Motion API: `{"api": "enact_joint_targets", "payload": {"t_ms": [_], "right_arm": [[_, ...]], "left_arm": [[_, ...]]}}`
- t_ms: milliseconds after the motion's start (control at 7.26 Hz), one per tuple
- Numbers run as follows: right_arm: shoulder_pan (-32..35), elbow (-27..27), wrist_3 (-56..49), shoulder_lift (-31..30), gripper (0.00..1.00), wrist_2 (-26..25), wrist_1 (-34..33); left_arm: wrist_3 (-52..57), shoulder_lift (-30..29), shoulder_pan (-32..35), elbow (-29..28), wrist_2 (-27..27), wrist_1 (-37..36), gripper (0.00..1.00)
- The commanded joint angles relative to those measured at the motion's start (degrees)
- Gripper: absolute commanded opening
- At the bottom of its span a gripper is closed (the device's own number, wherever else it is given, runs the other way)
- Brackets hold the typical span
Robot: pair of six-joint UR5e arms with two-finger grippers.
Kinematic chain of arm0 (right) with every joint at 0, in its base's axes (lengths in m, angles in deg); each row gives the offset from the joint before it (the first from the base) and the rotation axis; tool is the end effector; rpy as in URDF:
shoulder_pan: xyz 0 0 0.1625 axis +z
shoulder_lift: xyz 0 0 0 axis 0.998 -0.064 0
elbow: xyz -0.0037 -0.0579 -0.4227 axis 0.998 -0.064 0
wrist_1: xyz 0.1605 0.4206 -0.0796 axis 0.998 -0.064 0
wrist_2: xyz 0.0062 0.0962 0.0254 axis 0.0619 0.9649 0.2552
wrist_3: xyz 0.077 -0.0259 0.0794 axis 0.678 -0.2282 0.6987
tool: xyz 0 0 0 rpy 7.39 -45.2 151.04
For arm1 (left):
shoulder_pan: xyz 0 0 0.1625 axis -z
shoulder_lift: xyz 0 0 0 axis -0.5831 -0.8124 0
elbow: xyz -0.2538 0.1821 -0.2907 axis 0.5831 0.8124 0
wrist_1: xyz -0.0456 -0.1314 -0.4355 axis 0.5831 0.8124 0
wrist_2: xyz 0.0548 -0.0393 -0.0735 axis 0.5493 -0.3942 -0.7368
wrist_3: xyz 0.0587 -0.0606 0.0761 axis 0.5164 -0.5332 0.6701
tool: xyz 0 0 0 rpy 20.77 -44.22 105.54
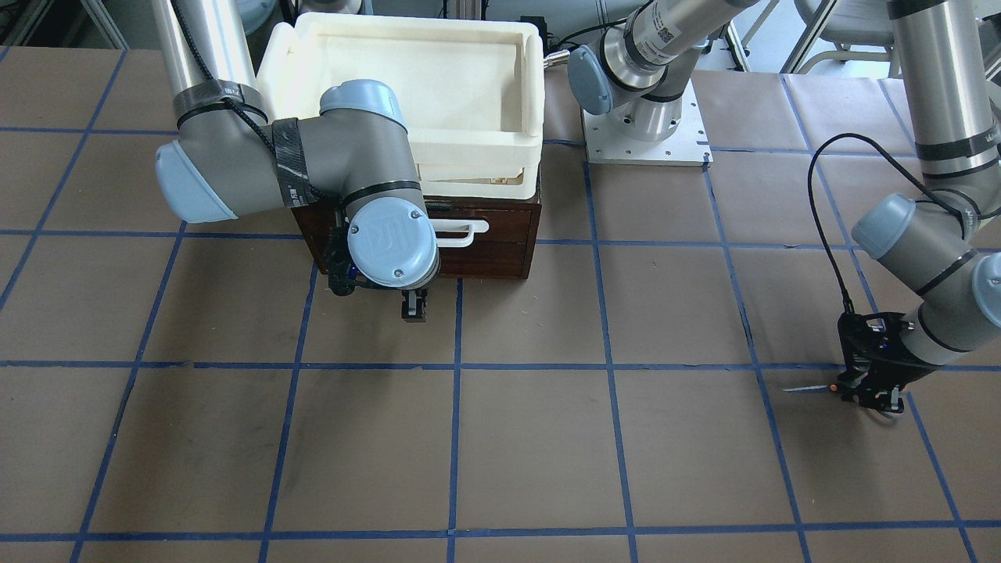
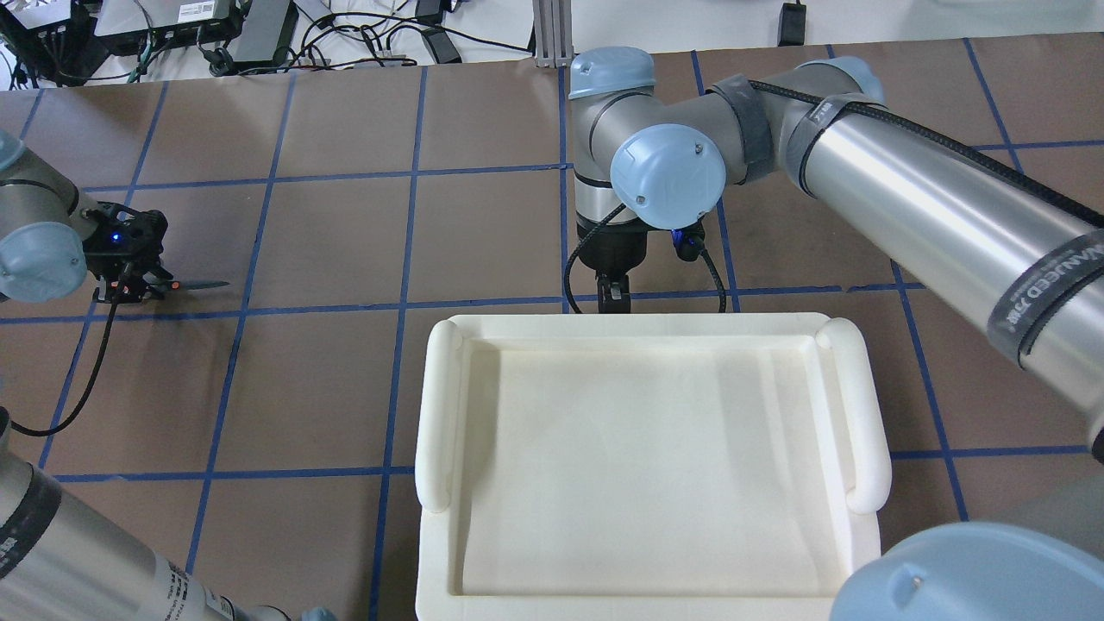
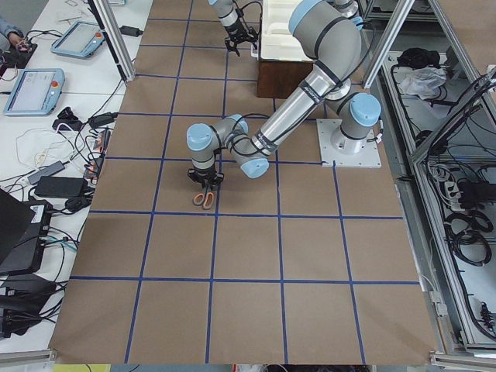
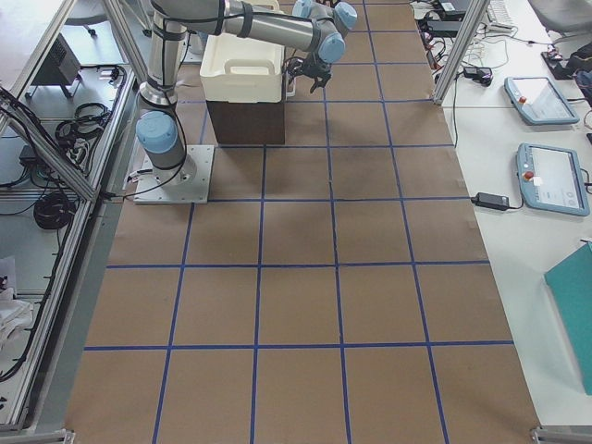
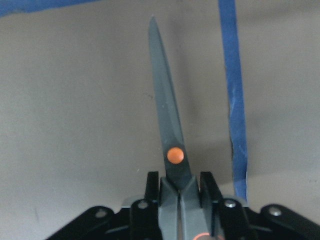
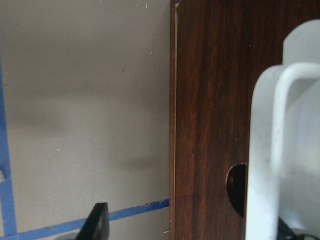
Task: Place scissors in drawer with both arms
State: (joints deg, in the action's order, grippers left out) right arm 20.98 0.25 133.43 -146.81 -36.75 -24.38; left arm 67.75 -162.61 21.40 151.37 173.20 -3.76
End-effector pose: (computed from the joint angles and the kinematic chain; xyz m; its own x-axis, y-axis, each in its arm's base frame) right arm 0.3282 -0.5588 0.2340 -0.0094 0.9078 0.4193 1.0000 0.0099 0.0008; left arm 0.2462 -0.6226 0.1499 0.1372 0.9903 -0.0218 0.9900 -0.1363 0.0370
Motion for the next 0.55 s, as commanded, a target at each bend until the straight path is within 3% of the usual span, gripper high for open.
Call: {"api": "enact_joint_targets", "payload": {"t_ms": [0,413], "right_arm": [[0.01,-0.39,-0.67,0.21,1.00,-0.04,-4.38],[-0.08,-0.83,-2.69,0.29,1.00,-0.83,-7.37]], "left_arm": [[-0.47,2.40,0.41,-0.77,-1.57,2.16,0.01],[-3.46,7.23,2.42,-1.39,-1.58,6.28,0.00]]}}
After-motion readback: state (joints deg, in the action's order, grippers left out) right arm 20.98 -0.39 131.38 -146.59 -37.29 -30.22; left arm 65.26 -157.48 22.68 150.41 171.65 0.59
